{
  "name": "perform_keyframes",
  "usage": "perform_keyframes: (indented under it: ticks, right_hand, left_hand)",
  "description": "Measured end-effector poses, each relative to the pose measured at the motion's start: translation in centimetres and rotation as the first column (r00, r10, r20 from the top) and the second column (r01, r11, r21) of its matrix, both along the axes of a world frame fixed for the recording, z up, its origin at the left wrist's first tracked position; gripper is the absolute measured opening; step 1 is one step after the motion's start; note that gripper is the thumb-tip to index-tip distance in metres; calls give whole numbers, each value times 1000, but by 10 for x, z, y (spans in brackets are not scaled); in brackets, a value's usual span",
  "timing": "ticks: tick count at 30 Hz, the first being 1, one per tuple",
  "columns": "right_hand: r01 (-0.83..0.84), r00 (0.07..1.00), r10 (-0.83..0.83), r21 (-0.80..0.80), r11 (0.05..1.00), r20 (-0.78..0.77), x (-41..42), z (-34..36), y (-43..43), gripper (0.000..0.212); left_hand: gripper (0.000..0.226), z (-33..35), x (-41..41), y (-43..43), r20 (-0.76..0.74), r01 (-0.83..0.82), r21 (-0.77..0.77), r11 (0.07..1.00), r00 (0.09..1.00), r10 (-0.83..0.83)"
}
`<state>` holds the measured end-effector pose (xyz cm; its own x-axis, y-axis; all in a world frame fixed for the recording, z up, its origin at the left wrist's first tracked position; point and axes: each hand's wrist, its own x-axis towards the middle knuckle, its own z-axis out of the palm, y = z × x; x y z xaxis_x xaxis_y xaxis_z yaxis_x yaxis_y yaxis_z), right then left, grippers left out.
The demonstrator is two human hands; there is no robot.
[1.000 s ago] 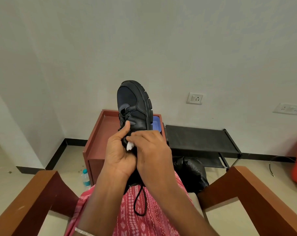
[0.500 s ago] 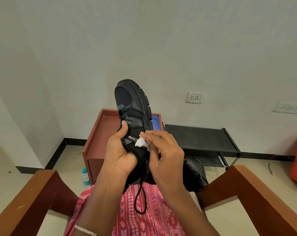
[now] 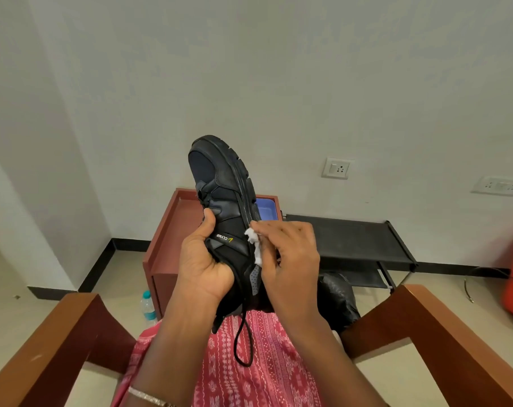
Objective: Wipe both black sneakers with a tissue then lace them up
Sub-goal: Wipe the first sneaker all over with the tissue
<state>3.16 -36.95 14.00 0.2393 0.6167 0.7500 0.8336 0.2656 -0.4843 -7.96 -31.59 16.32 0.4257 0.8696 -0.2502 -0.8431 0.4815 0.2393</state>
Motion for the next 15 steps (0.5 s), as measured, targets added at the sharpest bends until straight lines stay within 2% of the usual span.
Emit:
perform_keyframes:
  ticks: [3,7,8,10,15]
  right_hand:
    - [-31,998,33,-35,999,51,-2,0,1,27]
    - [-68,991,73,-48,997,112,0,-18,-25,32]
    - [-72,989,76,-40,997,123,1,-24,-32,31]
    - [-82,989,86,-31,996,119,4,-32,-41,28]
    - [-49,993,52,-30,998,104,9,-23,-19,31]
  left_hand:
    - [41,2,-3,-2,1,-16,23,1000,1000,16]
    - [47,1,-9,2,-43,-132,50,990,990,135]
    - [41,1,-11,4,-28,-140,47,989,989,142]
    - [33,1,-13,5,-15,-151,27,988,988,152]
    - [35,3,-8,3,-31,-154,29,988,987,155]
